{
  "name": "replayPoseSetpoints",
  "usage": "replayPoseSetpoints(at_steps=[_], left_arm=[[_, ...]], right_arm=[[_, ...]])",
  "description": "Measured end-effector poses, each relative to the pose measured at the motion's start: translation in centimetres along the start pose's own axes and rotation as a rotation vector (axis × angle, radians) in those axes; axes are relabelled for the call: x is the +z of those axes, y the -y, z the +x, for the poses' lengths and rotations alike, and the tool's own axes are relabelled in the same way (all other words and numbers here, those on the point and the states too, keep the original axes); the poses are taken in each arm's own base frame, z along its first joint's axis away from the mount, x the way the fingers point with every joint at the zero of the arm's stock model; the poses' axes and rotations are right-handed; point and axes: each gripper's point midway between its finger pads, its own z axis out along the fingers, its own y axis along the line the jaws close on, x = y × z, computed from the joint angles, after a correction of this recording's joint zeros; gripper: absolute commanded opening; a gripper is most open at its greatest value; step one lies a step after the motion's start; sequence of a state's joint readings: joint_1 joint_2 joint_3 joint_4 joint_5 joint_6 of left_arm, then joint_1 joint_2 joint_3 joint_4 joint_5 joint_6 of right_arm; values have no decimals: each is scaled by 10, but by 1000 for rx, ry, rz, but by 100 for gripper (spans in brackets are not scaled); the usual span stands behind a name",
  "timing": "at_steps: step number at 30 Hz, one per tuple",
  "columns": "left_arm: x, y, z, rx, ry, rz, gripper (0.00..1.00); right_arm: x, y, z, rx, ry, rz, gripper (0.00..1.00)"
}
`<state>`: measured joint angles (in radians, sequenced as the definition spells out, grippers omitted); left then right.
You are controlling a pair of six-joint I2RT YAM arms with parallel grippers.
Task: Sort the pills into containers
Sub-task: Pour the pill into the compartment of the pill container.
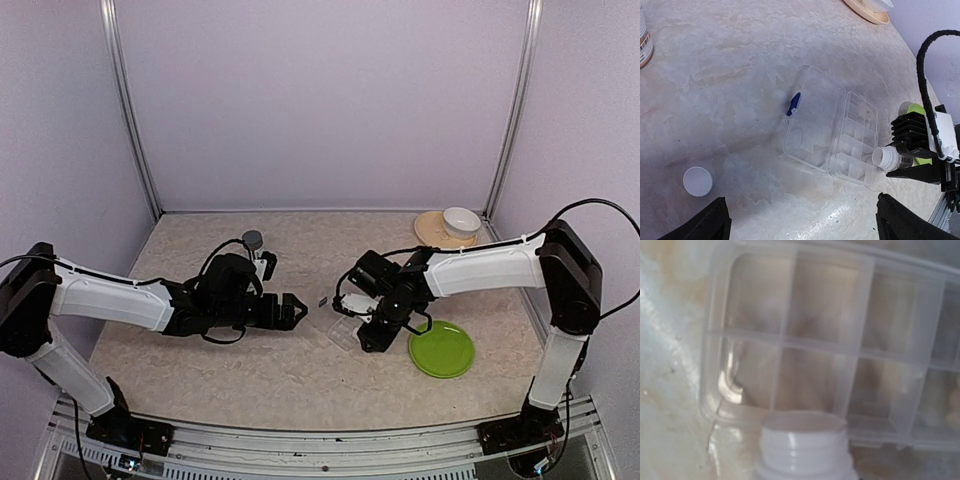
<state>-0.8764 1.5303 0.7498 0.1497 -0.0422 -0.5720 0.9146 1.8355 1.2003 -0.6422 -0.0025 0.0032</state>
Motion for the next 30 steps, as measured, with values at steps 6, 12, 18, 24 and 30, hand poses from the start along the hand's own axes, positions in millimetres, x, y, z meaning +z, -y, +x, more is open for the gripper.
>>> replayPoseSetpoints(at_steps=[6,12,18,24,30], left_arm=[[0,-1,2,-1,-4,-2,99],[0,-3,4,-1,-8,-5,99],[0,-3,4,-4,-5,-3,99],[0,-4,6,-4,-4,-2,99],[0,-4,7,-4,-4,-2,99]], right_arm=[[-1,0,2,-5,-13,-1,19],[-2,0,3,-8,-27,-1,19],[-2,0,4,-11,-39,-2,20],[-2,-1,4,-15,-45,-1,20],[-3,-2,4,-18,-54,-2,20]])
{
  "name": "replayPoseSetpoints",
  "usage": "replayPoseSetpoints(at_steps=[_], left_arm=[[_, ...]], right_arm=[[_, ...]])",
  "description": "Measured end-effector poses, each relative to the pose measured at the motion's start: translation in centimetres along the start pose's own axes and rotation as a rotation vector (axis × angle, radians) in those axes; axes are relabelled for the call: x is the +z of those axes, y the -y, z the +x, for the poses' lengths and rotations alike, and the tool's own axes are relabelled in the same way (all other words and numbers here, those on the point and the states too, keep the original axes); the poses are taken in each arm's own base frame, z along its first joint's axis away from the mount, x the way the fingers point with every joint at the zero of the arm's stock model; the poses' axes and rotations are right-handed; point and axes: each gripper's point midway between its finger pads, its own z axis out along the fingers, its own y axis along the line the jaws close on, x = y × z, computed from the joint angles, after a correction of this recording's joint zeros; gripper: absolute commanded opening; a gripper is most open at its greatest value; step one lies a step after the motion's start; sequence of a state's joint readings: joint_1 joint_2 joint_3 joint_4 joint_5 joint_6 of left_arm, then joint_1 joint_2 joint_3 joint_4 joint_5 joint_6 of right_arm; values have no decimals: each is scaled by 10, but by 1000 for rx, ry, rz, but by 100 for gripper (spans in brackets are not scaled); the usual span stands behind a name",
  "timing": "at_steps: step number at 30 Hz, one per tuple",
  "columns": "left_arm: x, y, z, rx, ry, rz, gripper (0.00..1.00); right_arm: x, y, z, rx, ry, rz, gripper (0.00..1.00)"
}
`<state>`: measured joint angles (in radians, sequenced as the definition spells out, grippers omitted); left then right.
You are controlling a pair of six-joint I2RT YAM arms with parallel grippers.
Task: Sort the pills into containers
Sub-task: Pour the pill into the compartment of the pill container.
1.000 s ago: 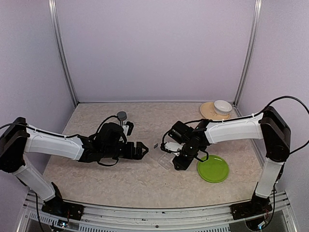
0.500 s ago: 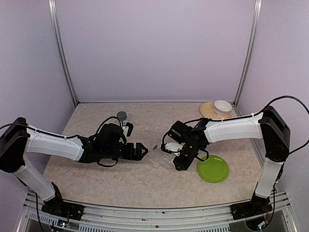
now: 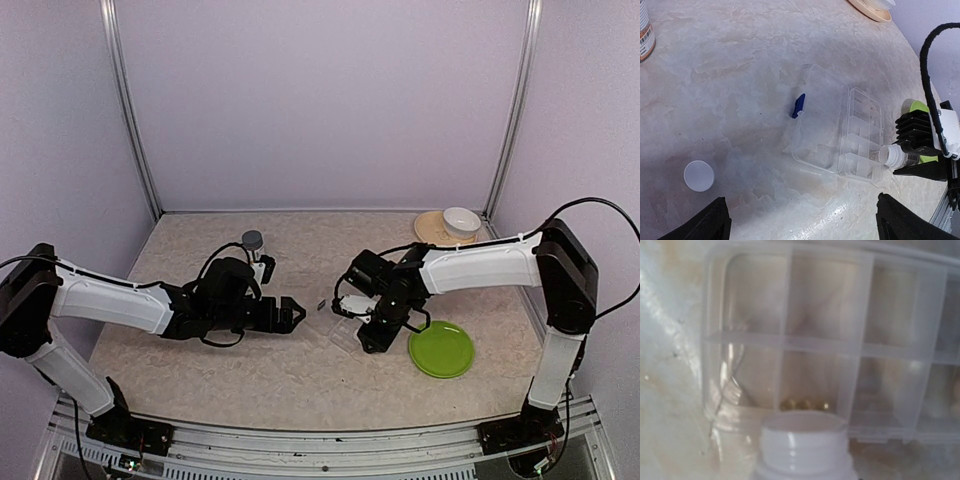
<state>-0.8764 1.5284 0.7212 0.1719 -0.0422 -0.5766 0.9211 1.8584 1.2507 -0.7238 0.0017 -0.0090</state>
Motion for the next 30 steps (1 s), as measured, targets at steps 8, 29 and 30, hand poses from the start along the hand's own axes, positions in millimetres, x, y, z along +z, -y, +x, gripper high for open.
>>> replayPoseSetpoints(at_steps=[8,29,30], left_arm=[[0,-1,1,-1,-1,-1,99],[-1,-2,3,-4,4,3,99],[-1,-2,3,-4,6,4,99]], right_arm=[[0,0,0,-2,-18,1,20],[0,1,1,-2,-42,0,22],[0,1,1,-2,-43,0,23]])
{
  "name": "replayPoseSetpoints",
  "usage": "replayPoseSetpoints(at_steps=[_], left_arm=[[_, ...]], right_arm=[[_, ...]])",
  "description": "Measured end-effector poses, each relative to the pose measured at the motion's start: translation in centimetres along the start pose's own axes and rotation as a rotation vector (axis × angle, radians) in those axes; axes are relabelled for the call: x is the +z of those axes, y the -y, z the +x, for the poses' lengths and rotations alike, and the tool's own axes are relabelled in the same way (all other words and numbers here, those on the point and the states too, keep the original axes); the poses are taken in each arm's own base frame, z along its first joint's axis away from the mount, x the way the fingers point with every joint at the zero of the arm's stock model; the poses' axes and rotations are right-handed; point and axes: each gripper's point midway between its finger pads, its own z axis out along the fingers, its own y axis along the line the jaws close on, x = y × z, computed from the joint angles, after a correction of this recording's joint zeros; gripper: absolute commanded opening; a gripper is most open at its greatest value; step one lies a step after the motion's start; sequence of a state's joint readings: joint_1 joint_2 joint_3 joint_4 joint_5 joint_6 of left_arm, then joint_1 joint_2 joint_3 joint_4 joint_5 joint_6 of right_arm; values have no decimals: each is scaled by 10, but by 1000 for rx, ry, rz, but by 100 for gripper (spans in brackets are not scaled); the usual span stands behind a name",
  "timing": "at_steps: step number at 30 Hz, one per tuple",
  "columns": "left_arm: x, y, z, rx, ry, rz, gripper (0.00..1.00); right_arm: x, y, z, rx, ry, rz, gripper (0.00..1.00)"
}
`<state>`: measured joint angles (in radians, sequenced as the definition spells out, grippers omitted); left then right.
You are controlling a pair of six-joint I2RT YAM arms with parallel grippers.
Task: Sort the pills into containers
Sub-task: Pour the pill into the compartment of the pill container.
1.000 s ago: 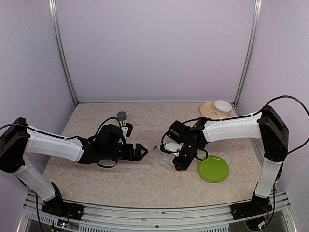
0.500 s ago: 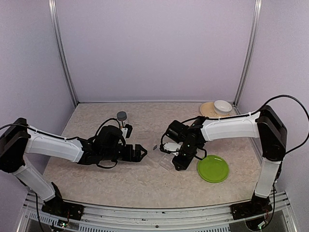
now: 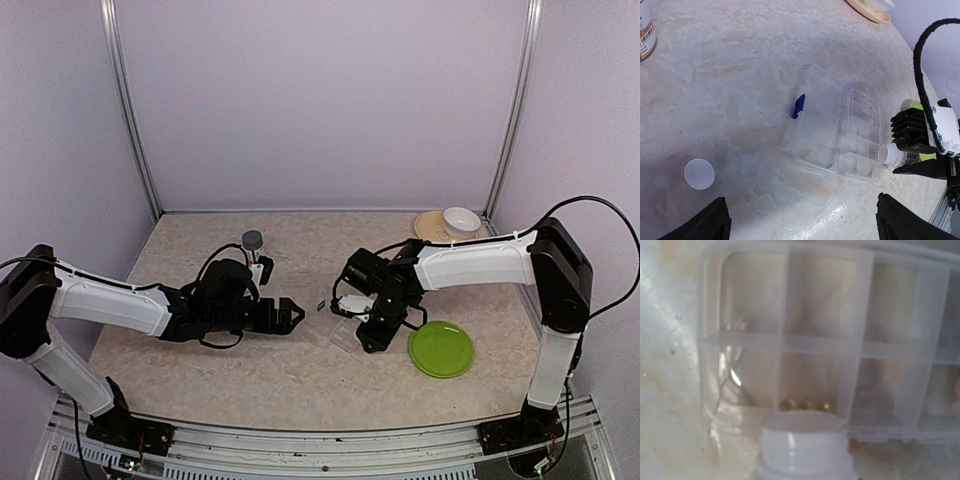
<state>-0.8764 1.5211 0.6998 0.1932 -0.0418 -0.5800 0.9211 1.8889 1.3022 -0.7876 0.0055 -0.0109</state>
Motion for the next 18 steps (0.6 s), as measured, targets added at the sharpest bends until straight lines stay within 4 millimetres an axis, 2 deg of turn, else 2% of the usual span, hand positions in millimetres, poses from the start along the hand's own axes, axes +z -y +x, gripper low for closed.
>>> replayPoseSetpoints(at_steps=[18], left_arm=[[-2,-2,3,-4,2,1,99]], right_arm=[[-1,1,0,0,-36,0,23]])
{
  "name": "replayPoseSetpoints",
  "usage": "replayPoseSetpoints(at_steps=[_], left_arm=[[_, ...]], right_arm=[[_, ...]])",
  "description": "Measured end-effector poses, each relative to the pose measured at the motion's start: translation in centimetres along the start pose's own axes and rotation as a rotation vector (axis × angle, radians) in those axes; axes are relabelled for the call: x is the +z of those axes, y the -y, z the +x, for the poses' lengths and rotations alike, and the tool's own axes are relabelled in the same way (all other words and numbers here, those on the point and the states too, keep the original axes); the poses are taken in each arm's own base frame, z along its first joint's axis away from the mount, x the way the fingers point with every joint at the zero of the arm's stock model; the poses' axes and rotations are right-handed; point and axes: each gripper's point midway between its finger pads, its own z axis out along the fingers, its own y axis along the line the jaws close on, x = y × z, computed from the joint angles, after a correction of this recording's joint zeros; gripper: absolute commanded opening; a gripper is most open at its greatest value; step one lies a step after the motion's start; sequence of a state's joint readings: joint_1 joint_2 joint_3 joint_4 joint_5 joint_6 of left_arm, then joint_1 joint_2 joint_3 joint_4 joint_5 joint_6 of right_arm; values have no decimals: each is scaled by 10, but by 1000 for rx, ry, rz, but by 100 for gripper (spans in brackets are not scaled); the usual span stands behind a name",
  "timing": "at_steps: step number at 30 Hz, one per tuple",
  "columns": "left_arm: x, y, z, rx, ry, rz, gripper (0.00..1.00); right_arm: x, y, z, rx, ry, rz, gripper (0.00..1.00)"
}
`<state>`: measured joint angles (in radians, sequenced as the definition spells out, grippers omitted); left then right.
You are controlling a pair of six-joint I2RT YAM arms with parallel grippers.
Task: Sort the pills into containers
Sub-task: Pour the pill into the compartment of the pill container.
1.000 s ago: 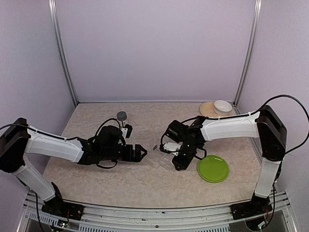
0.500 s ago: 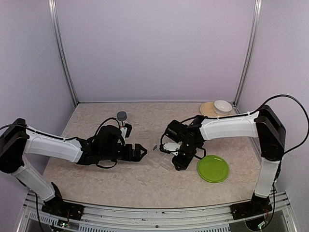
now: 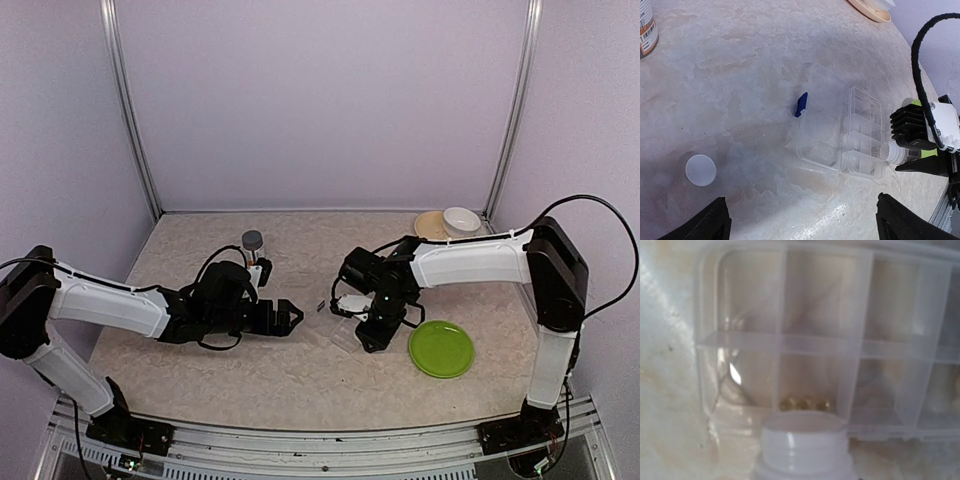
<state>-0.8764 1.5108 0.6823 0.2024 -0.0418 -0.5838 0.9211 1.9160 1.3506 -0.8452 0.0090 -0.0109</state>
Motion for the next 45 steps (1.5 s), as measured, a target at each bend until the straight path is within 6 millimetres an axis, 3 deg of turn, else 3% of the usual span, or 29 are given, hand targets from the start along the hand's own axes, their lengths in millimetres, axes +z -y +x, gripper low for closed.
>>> replayPoseSetpoints(at_steps=[22,45], left_arm=[[-3,-1,-5,-6,18,4,99],[-3,-2,-6,-8,19,2,99]], right_arm=[[-1,2,-1,-1,-26,9,24],[3,4,-14,6,100,26,22]])
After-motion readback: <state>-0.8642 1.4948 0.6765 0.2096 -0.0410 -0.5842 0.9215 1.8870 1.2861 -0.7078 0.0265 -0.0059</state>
